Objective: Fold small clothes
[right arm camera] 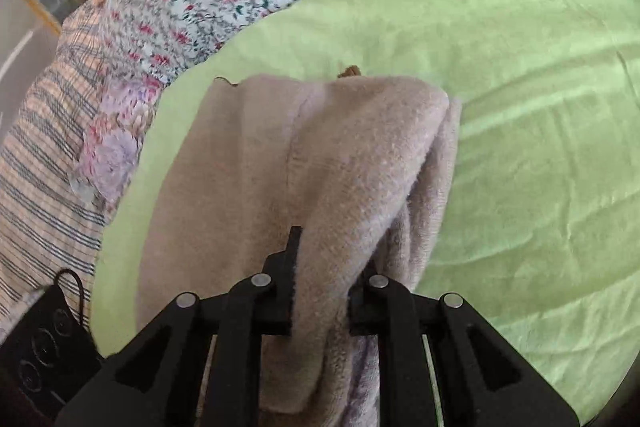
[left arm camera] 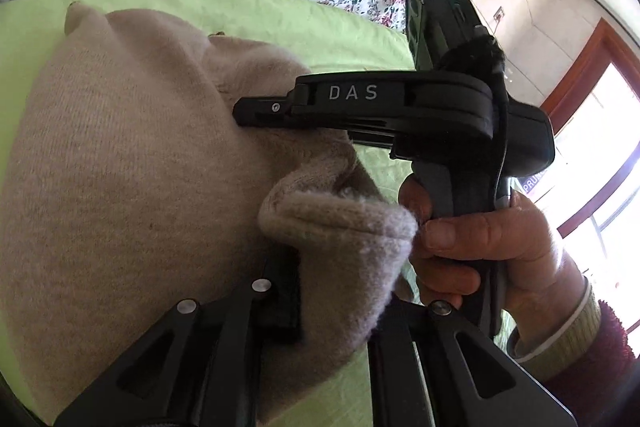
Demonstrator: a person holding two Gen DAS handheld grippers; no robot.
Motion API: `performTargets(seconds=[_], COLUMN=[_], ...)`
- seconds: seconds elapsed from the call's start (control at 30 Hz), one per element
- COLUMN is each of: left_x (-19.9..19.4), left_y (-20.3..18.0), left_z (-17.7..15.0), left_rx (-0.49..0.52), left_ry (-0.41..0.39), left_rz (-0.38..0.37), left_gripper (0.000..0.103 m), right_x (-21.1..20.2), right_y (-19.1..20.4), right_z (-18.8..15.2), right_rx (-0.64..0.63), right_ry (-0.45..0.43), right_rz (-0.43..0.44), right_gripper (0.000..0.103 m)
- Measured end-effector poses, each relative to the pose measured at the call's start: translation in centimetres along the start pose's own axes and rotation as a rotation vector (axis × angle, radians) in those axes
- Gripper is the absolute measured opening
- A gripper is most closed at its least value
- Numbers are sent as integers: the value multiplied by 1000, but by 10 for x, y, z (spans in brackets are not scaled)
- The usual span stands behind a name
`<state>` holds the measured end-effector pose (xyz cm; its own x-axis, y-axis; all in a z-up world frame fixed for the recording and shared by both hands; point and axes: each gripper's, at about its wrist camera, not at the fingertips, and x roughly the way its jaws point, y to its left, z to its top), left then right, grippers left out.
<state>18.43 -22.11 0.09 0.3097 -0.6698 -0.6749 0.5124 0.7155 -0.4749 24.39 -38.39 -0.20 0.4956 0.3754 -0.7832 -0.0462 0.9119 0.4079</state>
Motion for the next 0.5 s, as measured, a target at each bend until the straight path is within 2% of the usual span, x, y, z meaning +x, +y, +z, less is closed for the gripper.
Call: performTargets(seconds=[0.13,0.17,0.23,0.3,0.37,0.4,0.43,0.5], left_x=[-13,-22,-39,-66,-95,-104,-113,-119], left_y=[-3,-4,-1,7,22,30,40,61], left_z=[-5,-8,-13,-18,-20,-17,-16,-8], left_rx=[18,24,30,26,5,-11,-31,-72], left_ry=[25,34,47,18,-29,-45,-63,-76], left_rz=[-7,-21,-32,-7,19,27,39,78], left_gripper=[17,21,35,61,71,75,77,83], right_x=[0,-1,-9,-20,-30,-37,-41,-47], right_y=[9,9,5,3,1,-1,-1,-6], right_z=[2,2,0,-5,-12,-16,-18,-23], right_rx=[-72,-74,-50,-40,-30,-12,4,65], right_ry=[-10,2,-1,-18,-28,-35,-42,-41], right_rz=[-58,-83,-108,-142,-197,-214,-198,-82], right_gripper=[18,19,32,37,49,61,65,67])
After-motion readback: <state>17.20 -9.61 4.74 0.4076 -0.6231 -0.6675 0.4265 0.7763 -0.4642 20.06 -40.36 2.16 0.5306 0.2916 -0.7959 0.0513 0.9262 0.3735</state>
